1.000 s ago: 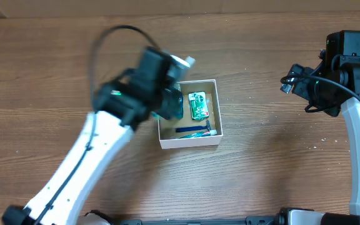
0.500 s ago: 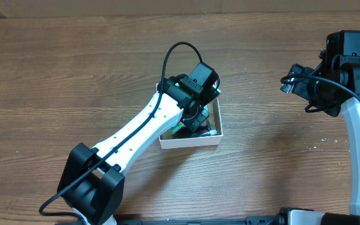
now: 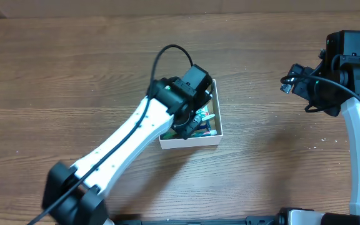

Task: Pack container

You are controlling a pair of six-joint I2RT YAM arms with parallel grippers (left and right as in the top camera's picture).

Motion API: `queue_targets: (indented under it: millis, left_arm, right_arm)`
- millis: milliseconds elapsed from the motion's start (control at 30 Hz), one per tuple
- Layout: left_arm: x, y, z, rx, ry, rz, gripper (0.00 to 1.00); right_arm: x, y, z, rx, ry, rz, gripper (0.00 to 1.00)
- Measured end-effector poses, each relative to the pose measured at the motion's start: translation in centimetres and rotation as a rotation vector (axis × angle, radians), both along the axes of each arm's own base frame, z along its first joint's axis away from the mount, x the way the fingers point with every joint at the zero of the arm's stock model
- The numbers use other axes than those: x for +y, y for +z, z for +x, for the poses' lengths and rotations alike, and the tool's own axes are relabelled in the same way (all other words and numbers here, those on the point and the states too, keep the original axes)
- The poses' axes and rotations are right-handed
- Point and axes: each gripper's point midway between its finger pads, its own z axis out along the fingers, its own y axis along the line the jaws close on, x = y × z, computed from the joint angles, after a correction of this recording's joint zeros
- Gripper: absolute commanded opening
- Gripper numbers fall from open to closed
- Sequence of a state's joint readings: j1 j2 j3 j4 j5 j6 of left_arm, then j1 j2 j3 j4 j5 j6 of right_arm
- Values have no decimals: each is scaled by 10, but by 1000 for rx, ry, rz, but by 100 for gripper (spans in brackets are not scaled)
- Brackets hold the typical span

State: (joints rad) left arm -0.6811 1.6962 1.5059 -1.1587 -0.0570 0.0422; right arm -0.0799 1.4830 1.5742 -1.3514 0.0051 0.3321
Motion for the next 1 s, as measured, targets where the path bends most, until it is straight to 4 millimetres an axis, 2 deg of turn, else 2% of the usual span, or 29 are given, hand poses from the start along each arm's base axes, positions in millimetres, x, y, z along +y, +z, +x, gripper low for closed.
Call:
queue_targets:
  millis: [67,133,167,200,233,267,333,467,567,700,867,1000]
  left_arm:
    - [7,23,-6,-41,35,-30,64]
    - [18,47,-10,-101,82,-53,73]
    - [25,60,-12,-139,113,-60,77]
    - [34,73,-13,-185,150,-69,81]
    - [42,85,-13,-226,190,-79,81]
    - [51,97,-13,-266,236,-92,81]
    - [73,116,-11,-330,338,-122,82]
    - [129,138,-2,-409,585,-154,86]
    - [163,138,5,-411,740,-157,90]
    - [195,131,12,-370,884,-182,90]
    - [214,116,15,-295,968,-181,90]
    - [214,106,18,-255,972,-175,90]
  right_arm:
    - [1,0,0,-1,8,6,98]
    - [5,0,1,-5,29,20,93]
    - [7,0,1,-6,37,28,80]
    - [8,0,2,-6,43,33,62]
    - [9,-1,2,-3,51,36,36]
    - [10,-3,3,6,56,41,22]
    - [11,-11,4,34,64,48,6]
    - [21,-32,3,127,92,61,4]
    - [42,-48,3,177,155,60,4]
    - [78,-75,-3,221,263,54,4]
    - [108,-114,-19,275,348,78,4]
    - [125,-134,-33,304,408,151,6]
